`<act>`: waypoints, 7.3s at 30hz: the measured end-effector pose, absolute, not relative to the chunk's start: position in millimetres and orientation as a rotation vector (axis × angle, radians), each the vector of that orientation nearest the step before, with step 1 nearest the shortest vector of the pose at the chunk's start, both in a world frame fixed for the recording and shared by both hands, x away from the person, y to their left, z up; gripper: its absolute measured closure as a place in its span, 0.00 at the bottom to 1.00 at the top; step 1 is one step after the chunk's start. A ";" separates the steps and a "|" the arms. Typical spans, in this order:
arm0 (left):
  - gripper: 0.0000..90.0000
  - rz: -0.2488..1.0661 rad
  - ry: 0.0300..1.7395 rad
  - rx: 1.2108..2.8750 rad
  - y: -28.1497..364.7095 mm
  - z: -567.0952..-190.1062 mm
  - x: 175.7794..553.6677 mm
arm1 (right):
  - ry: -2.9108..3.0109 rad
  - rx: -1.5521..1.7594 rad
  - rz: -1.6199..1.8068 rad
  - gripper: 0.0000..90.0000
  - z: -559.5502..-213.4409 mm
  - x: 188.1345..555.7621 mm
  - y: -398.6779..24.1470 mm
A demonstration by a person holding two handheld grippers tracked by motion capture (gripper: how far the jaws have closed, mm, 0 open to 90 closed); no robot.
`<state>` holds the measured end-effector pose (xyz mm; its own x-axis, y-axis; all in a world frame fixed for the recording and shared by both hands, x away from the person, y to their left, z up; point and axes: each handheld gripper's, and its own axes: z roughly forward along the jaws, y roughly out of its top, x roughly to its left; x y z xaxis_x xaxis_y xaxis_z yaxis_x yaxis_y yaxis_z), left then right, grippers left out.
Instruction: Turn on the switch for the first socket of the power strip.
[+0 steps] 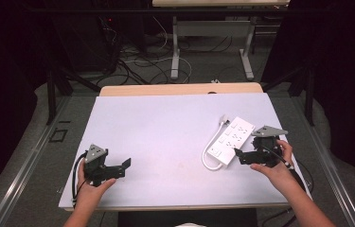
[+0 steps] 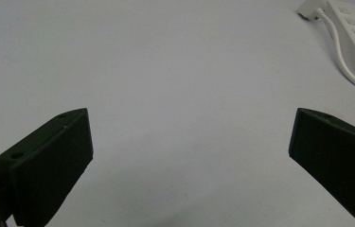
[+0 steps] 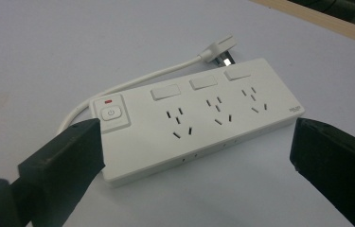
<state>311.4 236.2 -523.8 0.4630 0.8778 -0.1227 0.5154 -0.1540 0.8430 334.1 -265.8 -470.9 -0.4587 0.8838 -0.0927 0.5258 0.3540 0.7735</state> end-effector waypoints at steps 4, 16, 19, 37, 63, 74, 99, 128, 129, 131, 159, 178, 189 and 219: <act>0.01 0.505 1.186 1.810 236.1 -524.4 311.7 | 2.139 1.211 0.926 0.03 -466.0 338.7 -262.3; 0.01 0.506 1.187 1.812 236.5 -524.7 311.9 | 2.208 1.162 0.906 0.03 -456.5 352.0 -248.9; 0.01 0.507 1.187 1.810 236.6 -524.7 311.9 | 2.222 1.162 0.897 0.03 -453.5 354.9 -246.7; 0.00 0.506 1.185 1.821 236.0 -524.8 312.6 | 2.276 1.157 0.904 0.03 -427.3 379.8 -234.8; 0.00 0.501 1.185 1.823 236.0 -526.3 313.8 | 2.347 1.242 0.837 0.03 -437.3 430.5 -225.6; 0.00 0.503 1.181 1.832 237.1 -526.2 314.4 | 2.381 1.241 0.751 0.03 -448.8 440.4 -222.4; 0.00 0.485 1.189 1.817 237.4 -527.0 315.3 | 2.503 1.231 0.688 0.41 -455.6 450.1 -223.4; 0.00 0.486 1.186 1.816 237.5 -526.8 315.2 | 2.513 1.276 0.700 0.57 -454.0 450.2 -226.8; 0.00 0.486 1.187 1.816 237.5 -526.8 315.2 | 2.513 1.287 0.698 0.58 -453.9 450.4 -227.3; 0.00 0.487 1.186 1.817 237.4 -526.7 315.1 | 2.513 1.292 0.697 0.61 -454.1 450.7 -227.8; 0.01 0.487 1.185 1.814 236.6 -527.2 314.7 | 2.569 1.300 0.716 1.00 -471.2 448.8 -220.1; 0.01 0.481 1.190 1.819 236.9 -527.5 315.2 | 2.551 1.277 0.742 1.00 -483.2 445.2 -214.0; 0.01 0.479 1.190 1.822 236.5 -528.0 315.6 | 2.575 1.265 0.702 1.00 -488.2 445.8 -208.6; 0.01 0.479 1.190 1.823 237.0 -528.0 315.5 | 2.609 1.263 0.638 1.00 -506.9 450.6 -198.9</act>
<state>315.5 237.0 -528.0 0.4660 0.8738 -0.1391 0.5337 -0.1521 0.8319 450.6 -198.9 -506.9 -0.6256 0.7796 0.0301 0.7055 0.5489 0.4482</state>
